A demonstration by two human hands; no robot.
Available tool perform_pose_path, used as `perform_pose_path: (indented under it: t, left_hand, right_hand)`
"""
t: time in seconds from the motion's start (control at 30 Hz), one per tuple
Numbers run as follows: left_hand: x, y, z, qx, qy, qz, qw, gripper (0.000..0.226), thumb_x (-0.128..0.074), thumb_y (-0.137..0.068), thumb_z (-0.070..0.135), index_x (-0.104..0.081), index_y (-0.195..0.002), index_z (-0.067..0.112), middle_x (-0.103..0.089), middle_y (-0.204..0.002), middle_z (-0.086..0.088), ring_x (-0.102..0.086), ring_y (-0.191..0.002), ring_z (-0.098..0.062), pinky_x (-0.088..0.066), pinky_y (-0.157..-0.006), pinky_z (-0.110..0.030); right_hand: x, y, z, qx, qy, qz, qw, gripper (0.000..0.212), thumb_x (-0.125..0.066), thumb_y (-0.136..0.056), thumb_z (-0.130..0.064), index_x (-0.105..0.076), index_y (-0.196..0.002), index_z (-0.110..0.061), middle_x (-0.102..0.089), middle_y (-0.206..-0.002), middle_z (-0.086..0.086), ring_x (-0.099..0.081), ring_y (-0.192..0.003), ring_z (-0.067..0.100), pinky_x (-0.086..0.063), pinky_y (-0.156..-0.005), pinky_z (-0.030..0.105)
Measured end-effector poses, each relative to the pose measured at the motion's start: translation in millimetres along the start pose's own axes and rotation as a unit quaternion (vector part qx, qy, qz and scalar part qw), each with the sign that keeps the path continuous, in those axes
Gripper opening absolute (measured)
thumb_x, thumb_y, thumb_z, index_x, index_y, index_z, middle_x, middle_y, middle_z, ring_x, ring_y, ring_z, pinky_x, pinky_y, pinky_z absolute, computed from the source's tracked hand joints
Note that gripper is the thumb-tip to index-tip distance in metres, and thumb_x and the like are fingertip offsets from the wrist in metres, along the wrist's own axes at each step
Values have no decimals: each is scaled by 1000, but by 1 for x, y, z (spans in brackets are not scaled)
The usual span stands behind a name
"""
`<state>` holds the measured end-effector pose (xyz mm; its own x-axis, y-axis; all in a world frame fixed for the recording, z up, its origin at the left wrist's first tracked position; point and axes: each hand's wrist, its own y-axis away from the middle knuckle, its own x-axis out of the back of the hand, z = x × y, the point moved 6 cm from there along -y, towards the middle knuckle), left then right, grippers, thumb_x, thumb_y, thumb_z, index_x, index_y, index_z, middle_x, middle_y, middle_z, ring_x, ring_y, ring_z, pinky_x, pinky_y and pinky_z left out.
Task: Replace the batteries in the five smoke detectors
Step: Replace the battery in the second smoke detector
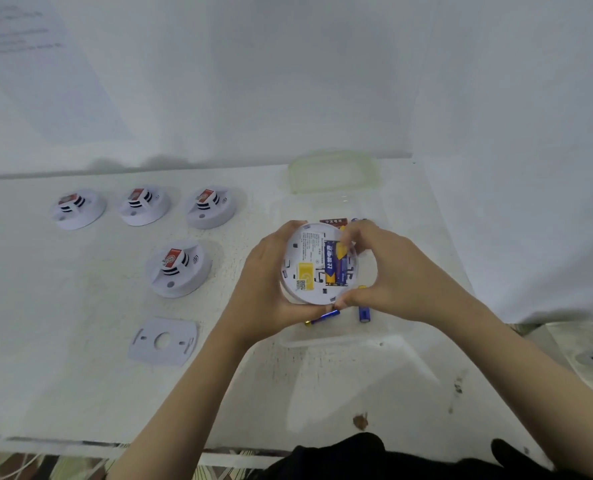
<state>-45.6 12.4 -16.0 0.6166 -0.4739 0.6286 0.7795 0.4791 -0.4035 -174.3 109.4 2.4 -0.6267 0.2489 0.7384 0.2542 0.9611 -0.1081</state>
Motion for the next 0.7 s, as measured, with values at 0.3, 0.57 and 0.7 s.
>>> perform_pose_path:
  t: [0.3,0.57,0.7]
  left_hand:
    - [1,-5,-3,12,-49,-5,999,100,-74,-60,61,-36,-142,19,-49,-133,9,-45,-120,-2,-41,-103,-30]
    - [11,-4,-11,30,-43,42,998,104,-76,-57,57,-33,-143,16,-46,-139,4,-44,-125,-8,-40,-107,-36]
    - [19,-6,-16,46,-25,69,996,103,-79,-55,55,-34,-141,19,-47,-136,11,-44,-124,-4,-41,-106,-32]
  right_hand:
    - [10,2,-2,76,-36,138,987,30,-68,-84,-28,-54,-109,-22,-57,-115,-16,-53,-110,7,-43,-91,21]
    - [20,12,2,82,-139,263,951,17,-70,-81,-7,-59,-93,-13,-66,-87,-9,-62,-79,6,-44,-75,11]
    - [12,14,11,48,-89,185,977,12,-73,-80,-15,-64,-82,-23,-64,-80,-17,-59,-78,5,-39,-72,7]
